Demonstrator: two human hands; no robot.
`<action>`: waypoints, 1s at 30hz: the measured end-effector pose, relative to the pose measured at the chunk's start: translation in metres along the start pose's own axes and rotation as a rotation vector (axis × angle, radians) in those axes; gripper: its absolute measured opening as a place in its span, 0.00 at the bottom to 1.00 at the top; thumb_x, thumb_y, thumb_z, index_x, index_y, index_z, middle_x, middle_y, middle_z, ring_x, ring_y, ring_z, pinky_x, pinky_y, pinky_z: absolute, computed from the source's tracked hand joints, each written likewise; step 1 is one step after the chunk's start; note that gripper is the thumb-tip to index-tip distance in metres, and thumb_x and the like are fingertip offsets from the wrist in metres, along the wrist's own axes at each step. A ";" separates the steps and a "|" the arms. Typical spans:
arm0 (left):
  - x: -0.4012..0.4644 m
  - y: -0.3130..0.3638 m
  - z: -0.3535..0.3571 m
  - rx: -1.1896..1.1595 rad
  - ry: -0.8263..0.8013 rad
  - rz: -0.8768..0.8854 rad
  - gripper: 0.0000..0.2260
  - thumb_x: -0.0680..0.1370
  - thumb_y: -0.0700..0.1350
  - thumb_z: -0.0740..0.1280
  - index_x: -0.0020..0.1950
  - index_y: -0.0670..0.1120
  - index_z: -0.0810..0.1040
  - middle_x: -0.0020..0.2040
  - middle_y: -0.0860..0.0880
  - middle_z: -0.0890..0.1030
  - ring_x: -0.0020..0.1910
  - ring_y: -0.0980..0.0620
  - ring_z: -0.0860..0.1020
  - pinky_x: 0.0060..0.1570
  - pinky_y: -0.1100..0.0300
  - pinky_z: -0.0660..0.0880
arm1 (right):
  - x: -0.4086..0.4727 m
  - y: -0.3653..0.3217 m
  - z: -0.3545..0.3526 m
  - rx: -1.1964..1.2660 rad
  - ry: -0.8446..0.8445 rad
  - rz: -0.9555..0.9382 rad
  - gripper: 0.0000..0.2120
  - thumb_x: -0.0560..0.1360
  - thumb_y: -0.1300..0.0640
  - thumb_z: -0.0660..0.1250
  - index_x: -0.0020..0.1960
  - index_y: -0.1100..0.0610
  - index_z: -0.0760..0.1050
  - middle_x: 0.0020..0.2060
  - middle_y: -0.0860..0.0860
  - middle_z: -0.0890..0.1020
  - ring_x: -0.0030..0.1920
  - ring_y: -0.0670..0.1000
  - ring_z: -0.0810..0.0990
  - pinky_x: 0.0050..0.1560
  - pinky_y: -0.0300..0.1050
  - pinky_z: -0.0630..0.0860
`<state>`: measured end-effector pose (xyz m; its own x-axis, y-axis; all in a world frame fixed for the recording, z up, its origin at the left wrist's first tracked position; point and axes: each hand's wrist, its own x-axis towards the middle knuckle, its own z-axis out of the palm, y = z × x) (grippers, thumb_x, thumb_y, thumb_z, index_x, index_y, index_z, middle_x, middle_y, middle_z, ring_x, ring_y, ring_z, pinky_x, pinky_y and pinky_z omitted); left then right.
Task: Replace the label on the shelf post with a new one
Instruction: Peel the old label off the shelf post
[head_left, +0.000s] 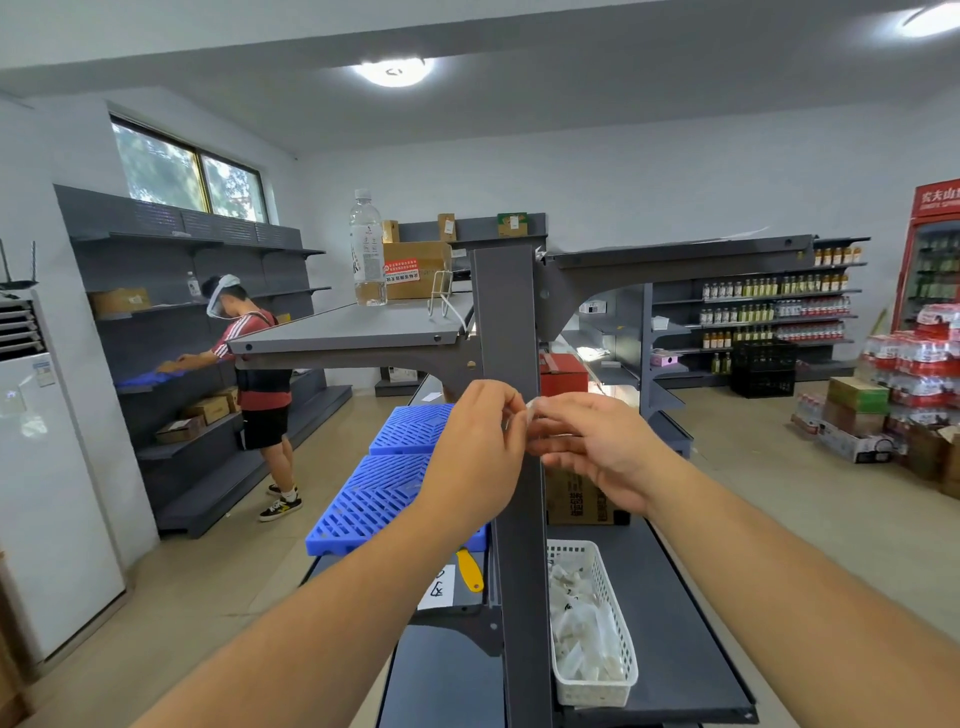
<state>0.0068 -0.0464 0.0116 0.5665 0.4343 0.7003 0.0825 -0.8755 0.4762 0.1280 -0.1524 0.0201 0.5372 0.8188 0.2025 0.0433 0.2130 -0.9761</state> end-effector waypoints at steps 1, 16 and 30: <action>0.000 0.000 0.001 0.004 -0.018 0.013 0.02 0.84 0.46 0.64 0.52 0.49 0.75 0.52 0.53 0.75 0.49 0.56 0.75 0.45 0.68 0.71 | 0.000 0.001 0.000 -0.001 -0.002 -0.007 0.12 0.81 0.55 0.69 0.57 0.63 0.84 0.46 0.56 0.88 0.44 0.52 0.87 0.45 0.45 0.82; 0.000 -0.007 0.004 -0.220 -0.071 -0.154 0.13 0.79 0.49 0.73 0.62 0.55 0.76 0.55 0.60 0.82 0.53 0.62 0.80 0.49 0.69 0.75 | 0.008 0.007 -0.012 0.109 0.153 -0.056 0.05 0.79 0.66 0.69 0.51 0.66 0.84 0.45 0.59 0.87 0.41 0.50 0.85 0.45 0.42 0.83; -0.004 0.007 0.015 -0.316 -0.001 -0.101 0.05 0.79 0.48 0.73 0.53 0.51 0.88 0.46 0.58 0.88 0.47 0.64 0.84 0.48 0.72 0.78 | 0.013 0.018 -0.016 0.066 0.224 -0.104 0.04 0.78 0.65 0.72 0.48 0.63 0.85 0.42 0.57 0.88 0.44 0.53 0.85 0.52 0.49 0.83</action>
<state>0.0173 -0.0576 0.0039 0.5695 0.5152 0.6405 -0.1197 -0.7189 0.6847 0.1498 -0.1464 0.0044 0.7065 0.6534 0.2717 0.0568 0.3304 -0.9421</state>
